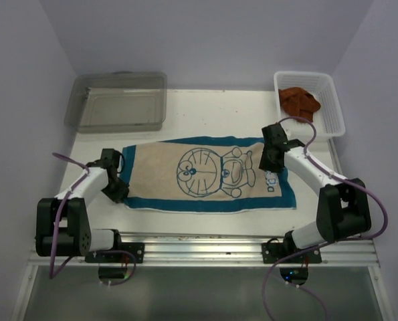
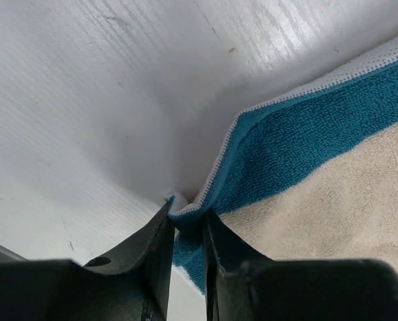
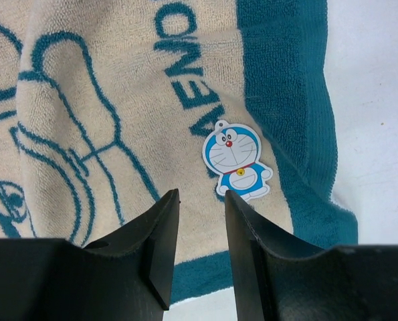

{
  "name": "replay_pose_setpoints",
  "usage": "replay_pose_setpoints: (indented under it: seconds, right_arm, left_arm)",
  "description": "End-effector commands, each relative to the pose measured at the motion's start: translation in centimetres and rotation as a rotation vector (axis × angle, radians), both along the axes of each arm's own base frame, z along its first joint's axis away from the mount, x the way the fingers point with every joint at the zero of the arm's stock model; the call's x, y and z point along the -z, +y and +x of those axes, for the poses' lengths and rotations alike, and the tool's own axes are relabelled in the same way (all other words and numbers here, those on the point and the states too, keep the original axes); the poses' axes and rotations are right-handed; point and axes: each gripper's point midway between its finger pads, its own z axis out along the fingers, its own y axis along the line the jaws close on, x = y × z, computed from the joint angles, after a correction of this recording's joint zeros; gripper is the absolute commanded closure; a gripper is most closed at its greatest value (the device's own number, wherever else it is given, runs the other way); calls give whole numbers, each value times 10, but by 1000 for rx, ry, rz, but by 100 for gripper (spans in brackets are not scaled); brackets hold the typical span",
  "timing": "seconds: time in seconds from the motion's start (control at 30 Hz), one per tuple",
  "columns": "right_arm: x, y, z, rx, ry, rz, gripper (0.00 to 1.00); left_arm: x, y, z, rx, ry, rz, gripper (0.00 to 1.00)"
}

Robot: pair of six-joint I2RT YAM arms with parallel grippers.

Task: Roll the towels
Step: Flatten the towel

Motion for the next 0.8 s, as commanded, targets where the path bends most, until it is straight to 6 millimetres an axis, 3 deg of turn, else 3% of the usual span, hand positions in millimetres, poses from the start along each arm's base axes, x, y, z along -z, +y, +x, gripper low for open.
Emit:
replay_pose_setpoints:
  seconds: [0.0,0.17,0.27,0.33,0.4,0.63,0.77]
  right_arm:
    - [-9,3,-9,15,-15,43,62]
    - [-8,-2,-26,60,-8,49,60]
    - [-14,-7,-41,104,-17,56,57]
    - [-20,-14,-56,146,-33,52,34]
    - [-20,-19,-68,181,-37,55,12]
    - [-20,-32,-118,322,-35,86,18]
    - [-17,-29,-134,381,-17,135,23]
  left_arm:
    - [0,6,-4,11,3,36,75]
    - [-38,13,16,33,-112,74,78]
    - [-48,12,26,55,-150,71,90]
    - [-50,12,29,69,-152,73,98]
    - [-55,12,34,76,-160,74,100]
    - [-59,10,41,107,-196,68,100]
    - [-58,8,42,123,-203,59,100]
